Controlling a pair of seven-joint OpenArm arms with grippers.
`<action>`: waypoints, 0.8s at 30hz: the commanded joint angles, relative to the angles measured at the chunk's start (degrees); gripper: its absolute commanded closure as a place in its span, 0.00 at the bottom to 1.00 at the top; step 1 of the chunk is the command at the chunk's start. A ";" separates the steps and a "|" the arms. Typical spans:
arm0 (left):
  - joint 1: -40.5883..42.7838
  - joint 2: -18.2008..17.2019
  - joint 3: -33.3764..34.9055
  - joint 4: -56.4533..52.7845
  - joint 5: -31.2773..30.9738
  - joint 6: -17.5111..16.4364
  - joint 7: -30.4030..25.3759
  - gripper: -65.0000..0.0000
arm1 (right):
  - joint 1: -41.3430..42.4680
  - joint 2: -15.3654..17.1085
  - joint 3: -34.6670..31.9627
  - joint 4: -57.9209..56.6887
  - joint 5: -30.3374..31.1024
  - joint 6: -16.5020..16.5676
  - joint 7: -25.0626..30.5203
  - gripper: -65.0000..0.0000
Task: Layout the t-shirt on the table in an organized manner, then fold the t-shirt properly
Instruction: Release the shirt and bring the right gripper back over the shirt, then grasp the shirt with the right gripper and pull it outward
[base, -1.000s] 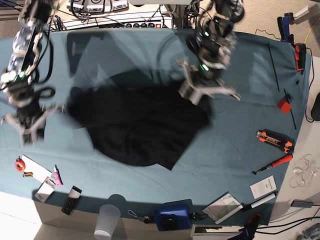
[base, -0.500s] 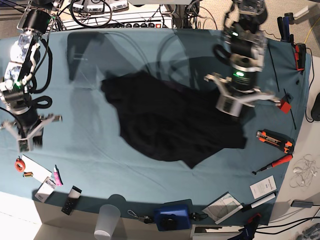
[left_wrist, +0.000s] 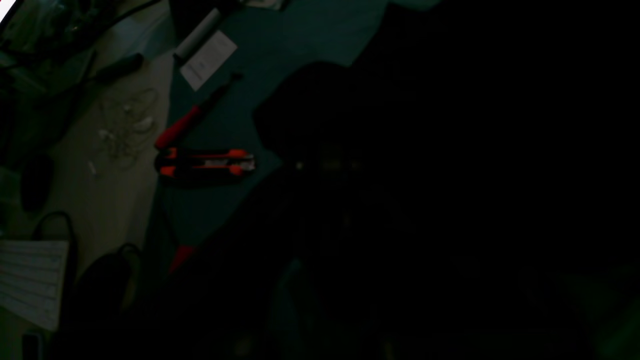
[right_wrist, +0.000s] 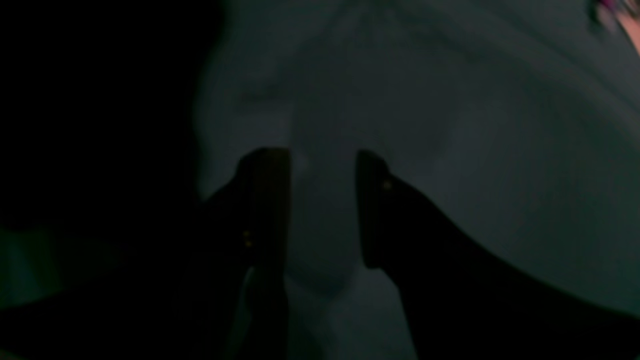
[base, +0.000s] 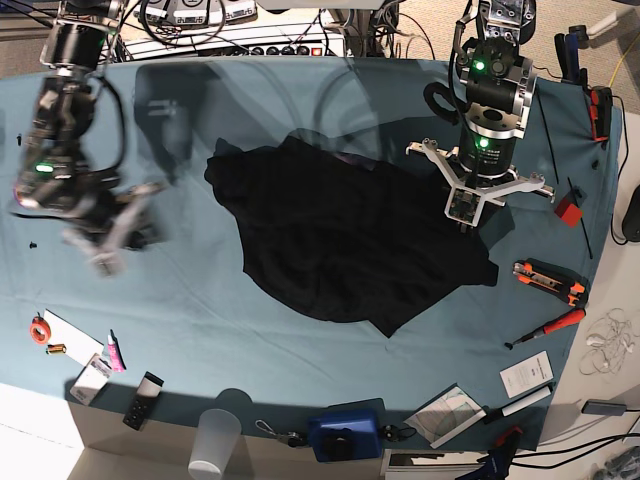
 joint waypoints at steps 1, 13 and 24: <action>-0.13 -0.11 -0.13 1.03 0.24 0.63 -1.51 1.00 | 0.92 0.76 -2.29 0.87 3.02 0.20 1.57 0.64; -0.13 -0.11 -0.13 0.98 0.24 0.63 -1.53 1.00 | 7.69 0.76 -36.28 2.40 -7.87 1.62 -1.55 0.64; -0.15 0.20 -0.13 0.98 0.24 0.63 -1.53 1.00 | 7.69 0.74 -46.27 2.38 -10.27 0.24 -0.35 0.65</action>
